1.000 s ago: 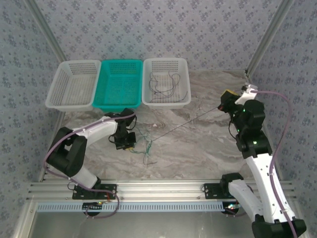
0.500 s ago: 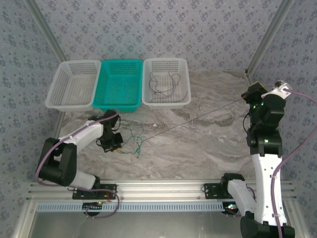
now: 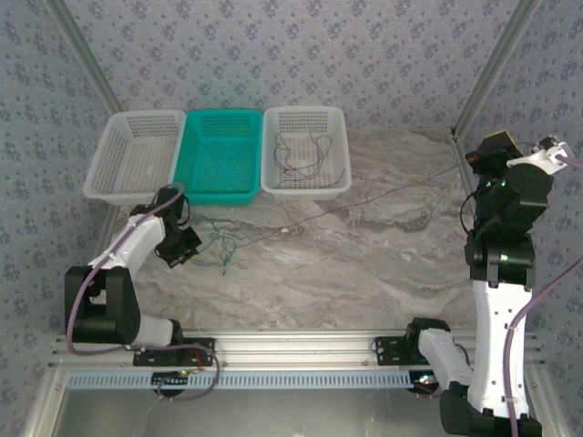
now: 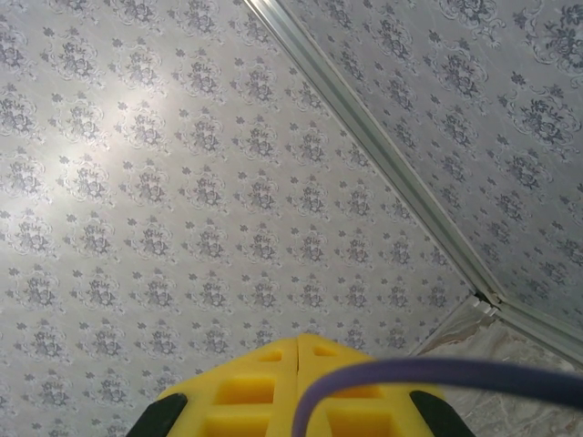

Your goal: Untangle the cables

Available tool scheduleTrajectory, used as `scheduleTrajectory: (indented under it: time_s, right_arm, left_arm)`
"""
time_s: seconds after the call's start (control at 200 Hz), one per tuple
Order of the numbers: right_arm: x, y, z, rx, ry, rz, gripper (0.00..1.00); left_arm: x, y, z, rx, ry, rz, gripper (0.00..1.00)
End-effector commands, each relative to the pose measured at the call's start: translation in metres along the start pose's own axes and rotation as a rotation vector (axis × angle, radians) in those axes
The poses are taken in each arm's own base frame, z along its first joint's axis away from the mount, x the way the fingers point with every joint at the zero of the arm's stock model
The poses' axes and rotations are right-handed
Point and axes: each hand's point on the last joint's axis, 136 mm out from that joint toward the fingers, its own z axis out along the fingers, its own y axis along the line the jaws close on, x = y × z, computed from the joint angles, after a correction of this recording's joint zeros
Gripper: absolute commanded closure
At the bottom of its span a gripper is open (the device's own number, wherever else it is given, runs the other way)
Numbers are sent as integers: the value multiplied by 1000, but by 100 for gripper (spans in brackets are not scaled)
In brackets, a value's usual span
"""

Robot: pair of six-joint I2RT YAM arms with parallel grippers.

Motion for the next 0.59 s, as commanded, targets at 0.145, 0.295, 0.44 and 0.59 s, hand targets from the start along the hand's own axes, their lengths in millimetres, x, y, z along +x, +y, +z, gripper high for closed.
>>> scheduleTrajectory:
  time_s: [0.145,0.295,0.44,0.59]
  right_arm:
    - [-43,17,-12,-14,-116,-14,100]
    - [-51,24,-14,-39,-139,-9,100]
    - [-37,50,-8,-171,-57,12,100]
    - [-16,93,-4,-381,78,-35,100]
  left_arm:
    - [-24,4,14,-18,-5,30,100]
    - [-47,6,18,-21,-33,31,100]
    - [-54,-14,12,61,-38,89,100]
    - [-56,-28,-16,176,-126,74,63]
